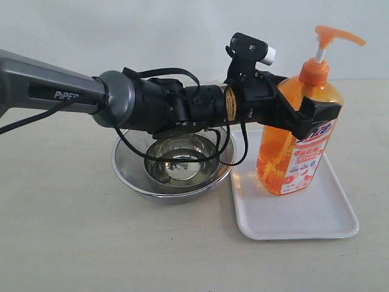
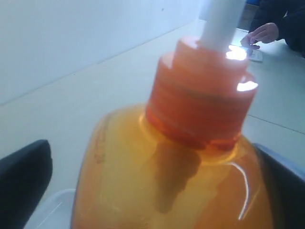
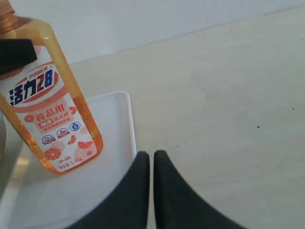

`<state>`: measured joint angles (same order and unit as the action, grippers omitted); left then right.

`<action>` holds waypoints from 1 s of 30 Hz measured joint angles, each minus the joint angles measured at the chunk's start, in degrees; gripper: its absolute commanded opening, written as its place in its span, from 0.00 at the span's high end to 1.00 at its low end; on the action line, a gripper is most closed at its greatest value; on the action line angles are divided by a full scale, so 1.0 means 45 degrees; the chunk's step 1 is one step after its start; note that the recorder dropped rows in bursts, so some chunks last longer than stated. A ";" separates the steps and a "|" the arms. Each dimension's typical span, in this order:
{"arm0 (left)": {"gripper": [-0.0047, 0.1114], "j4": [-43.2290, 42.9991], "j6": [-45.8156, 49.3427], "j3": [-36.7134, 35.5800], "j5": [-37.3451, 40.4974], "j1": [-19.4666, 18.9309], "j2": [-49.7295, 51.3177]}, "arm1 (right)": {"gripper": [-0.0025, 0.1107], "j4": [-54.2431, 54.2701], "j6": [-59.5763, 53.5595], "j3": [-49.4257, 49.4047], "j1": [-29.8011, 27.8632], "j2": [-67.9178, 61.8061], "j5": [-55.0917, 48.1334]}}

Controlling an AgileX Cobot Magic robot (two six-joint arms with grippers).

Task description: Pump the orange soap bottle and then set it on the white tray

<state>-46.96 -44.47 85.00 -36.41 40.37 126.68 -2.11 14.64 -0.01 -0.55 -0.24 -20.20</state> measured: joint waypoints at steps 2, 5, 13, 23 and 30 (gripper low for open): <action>0.06 0.0000 0.0000 0.0000 0.0000 0.0000 0.0000 | 0.98 0.0000 0.0000 0.0000 0.0000 0.0000 0.0000; 0.06 -0.0050 0.0000 0.0000 0.0145 0.0000 0.0000 | 0.98 0.0000 0.0000 0.0000 0.0000 0.0000 0.0000; 0.06 -0.2436 -0.2076 0.0000 0.1787 0.0000 -0.1108 | 0.98 0.0000 0.0000 0.0000 0.0000 0.0000 0.0000; 0.06 -0.6630 -0.5433 -0.0052 0.1069 -0.0085 -0.1958 | 0.98 0.0000 0.0000 0.0000 0.0000 0.0000 0.0000; 0.06 -0.6711 -0.5528 -0.2127 -0.1278 -0.1376 -0.3189 | 0.98 0.0000 0.0000 0.0000 0.0000 0.0000 0.0000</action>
<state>-77.15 -69.35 75.43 -42.16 34.18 112.33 -2.11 14.64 -0.01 -0.55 -0.24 -20.20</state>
